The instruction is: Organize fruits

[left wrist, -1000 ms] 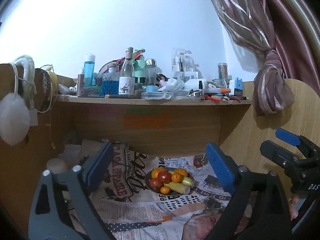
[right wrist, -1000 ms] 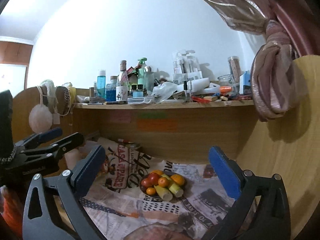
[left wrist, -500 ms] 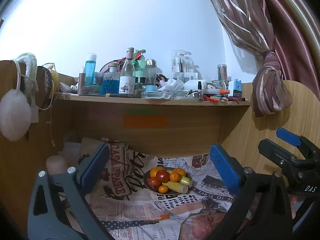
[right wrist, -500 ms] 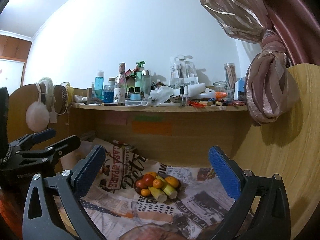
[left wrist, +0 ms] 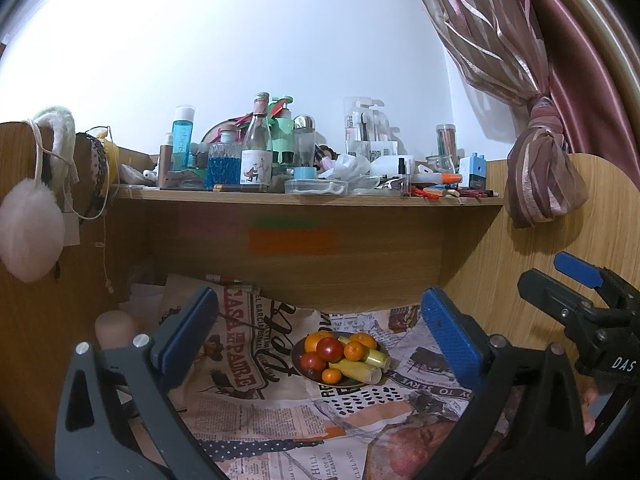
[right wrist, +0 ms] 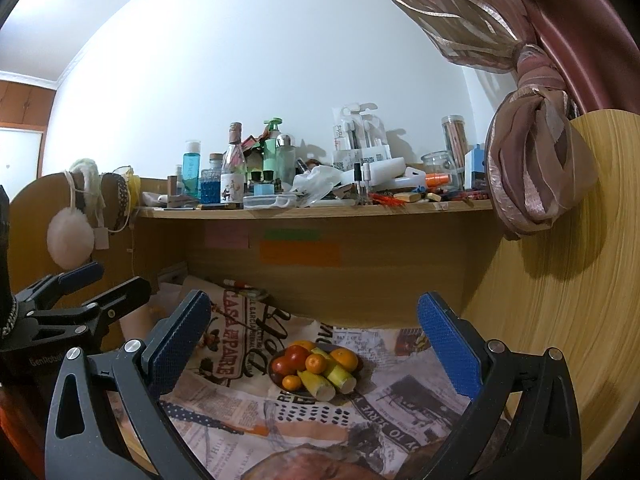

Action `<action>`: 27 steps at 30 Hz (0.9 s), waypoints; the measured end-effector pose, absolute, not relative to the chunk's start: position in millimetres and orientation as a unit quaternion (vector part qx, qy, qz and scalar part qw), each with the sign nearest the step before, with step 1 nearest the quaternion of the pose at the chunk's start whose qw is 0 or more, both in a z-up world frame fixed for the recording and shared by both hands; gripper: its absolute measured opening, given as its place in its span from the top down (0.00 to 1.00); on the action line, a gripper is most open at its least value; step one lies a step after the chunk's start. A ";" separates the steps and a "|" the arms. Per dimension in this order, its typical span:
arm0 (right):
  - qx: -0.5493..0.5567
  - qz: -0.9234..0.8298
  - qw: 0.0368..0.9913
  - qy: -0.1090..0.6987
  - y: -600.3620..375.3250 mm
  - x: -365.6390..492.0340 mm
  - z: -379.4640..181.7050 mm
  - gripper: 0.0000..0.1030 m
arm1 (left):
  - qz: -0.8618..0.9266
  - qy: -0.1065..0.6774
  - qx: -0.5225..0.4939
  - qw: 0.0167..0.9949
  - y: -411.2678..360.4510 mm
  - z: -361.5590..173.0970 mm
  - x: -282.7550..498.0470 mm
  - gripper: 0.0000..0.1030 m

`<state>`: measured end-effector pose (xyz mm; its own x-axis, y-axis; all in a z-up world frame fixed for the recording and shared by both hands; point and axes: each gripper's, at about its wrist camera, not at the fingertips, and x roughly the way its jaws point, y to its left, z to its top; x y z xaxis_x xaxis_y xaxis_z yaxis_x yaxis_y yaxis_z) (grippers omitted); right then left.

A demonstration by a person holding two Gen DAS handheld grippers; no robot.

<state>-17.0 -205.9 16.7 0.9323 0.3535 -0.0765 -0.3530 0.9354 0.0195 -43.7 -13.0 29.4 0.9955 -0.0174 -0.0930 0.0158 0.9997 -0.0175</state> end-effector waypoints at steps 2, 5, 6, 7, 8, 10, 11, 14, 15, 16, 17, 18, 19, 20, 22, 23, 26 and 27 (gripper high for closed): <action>0.001 0.179 0.983 0.038 -205.4 -16.9 17.0 0.00 | -0.008 0.046 -0.008 0.999 -12.9 29.4 -43.7 0.00; 0.001 0.179 0.983 0.037 -205.7 -16.5 17.9 0.00 | -0.008 0.047 -0.008 0.999 -13.2 29.5 -43.7 0.00; 0.001 0.179 0.983 0.037 -205.8 -16.3 17.9 0.00 | -0.008 0.047 -0.007 0.999 -13.0 29.2 -43.5 0.00; 0.002 0.179 0.983 0.037 -205.9 -16.3 18.1 0.00 | -0.007 0.047 -0.008 0.999 -13.7 29.4 -43.8 0.00; 0.001 0.180 0.983 0.037 -206.2 -16.1 17.9 0.00 | -0.007 0.046 -0.008 0.999 -14.2 29.4 -44.1 0.00; 0.001 0.180 0.983 0.037 -206.0 -16.0 18.0 0.00 | -0.006 0.047 -0.007 0.999 -14.7 29.5 -44.2 0.00; 0.000 0.180 0.983 0.037 -206.0 -16.1 17.9 0.00 | -0.006 0.046 -0.007 0.999 -15.0 29.5 -44.4 0.00; -0.001 0.179 0.983 0.035 -206.0 -16.3 18.6 0.00 | -0.007 0.047 -0.007 0.999 -14.5 29.3 -43.2 0.00; -0.002 0.179 0.983 0.035 -206.0 -16.1 18.8 0.00 | -0.009 0.047 -0.007 0.999 -13.8 29.3 -42.3 0.00; -0.002 0.179 0.983 0.035 -205.8 -16.0 18.8 0.00 | -0.010 0.047 -0.006 0.999 -13.3 29.2 -41.5 0.00; -0.002 0.179 0.983 0.035 -205.7 -16.1 18.8 0.00 | -0.009 0.047 -0.006 0.999 -13.8 29.2 -41.8 0.00; -0.003 0.179 0.983 0.036 -205.4 -15.6 18.7 0.00 | -0.010 0.047 -0.006 0.999 -13.3 29.2 -40.8 0.00; -0.004 0.179 0.983 0.036 -205.1 -15.2 18.6 0.00 | -0.012 0.047 -0.005 0.999 -12.6 29.3 -39.6 0.00; -0.005 0.179 0.983 0.037 -204.8 -14.9 18.5 0.00 | -0.012 0.047 -0.005 0.999 -12.3 29.3 -39.0 0.00; -0.006 0.180 0.983 0.038 -205.0 -13.3 18.4 0.00 | -0.013 0.047 -0.004 0.999 -11.9 29.6 -38.2 0.00; -0.006 0.181 0.983 0.040 -204.8 -12.5 18.4 0.00 | -0.013 0.047 -0.003 0.999 -11.5 29.6 -37.5 0.00; -0.007 0.183 0.982 0.043 -204.5 -10.5 18.1 0.00 | -0.014 0.048 -0.004 0.999 -11.3 29.4 -37.1 0.00; -0.007 0.184 0.982 0.044 -204.4 -9.7 18.0 0.00 | -0.013 0.048 -0.004 0.999 -11.1 29.4 -36.6 0.00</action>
